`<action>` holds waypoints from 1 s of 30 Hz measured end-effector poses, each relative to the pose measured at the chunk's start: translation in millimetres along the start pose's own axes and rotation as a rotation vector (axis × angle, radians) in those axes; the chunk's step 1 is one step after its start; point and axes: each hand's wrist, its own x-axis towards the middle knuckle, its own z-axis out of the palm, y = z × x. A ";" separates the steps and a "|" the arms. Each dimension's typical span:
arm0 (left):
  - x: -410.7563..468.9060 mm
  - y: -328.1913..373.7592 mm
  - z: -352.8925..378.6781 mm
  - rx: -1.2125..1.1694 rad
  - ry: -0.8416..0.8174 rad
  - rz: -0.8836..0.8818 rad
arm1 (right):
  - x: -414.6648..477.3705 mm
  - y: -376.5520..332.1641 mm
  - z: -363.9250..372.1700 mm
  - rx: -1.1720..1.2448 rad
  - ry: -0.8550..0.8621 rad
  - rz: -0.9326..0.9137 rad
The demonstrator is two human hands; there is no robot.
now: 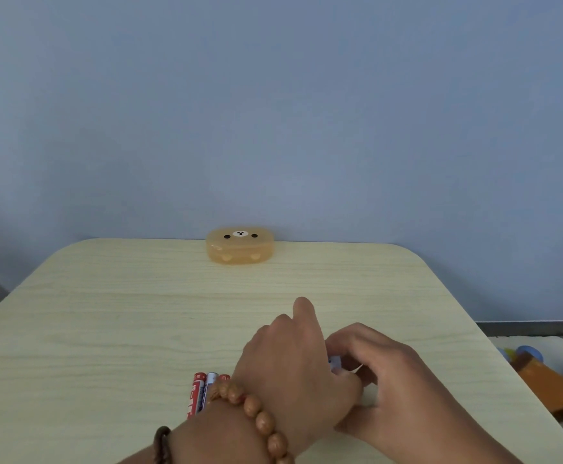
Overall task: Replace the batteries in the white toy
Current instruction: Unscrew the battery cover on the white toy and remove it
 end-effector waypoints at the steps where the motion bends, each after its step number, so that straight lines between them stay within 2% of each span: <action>1: 0.2 1.2 0.2 0.004 0.002 -0.015 | -0.2 -0.3 0.3 -0.010 0.003 -0.005; 6: -0.2 4.8 0.0 0.006 -0.016 -0.038 | -0.1 -4.0 2.1 -0.003 0.007 -0.008; 17: -5.4 -9.3 -4.4 -0.108 0.018 0.108 | 0.6 -0.5 4.8 0.032 0.030 -0.017; 24: -6.8 -39.1 -15.1 -0.161 -0.250 0.227 | -1.5 9.2 4.4 0.049 0.026 -0.019; 27: -4.9 -43.7 -16.1 -0.169 -0.205 0.257 | -1.6 12.8 4.8 0.031 0.026 -0.010; 30: -6.4 -41.6 -21.8 -0.187 -0.033 0.258 | -2.6 15.7 5.7 0.045 0.030 0.009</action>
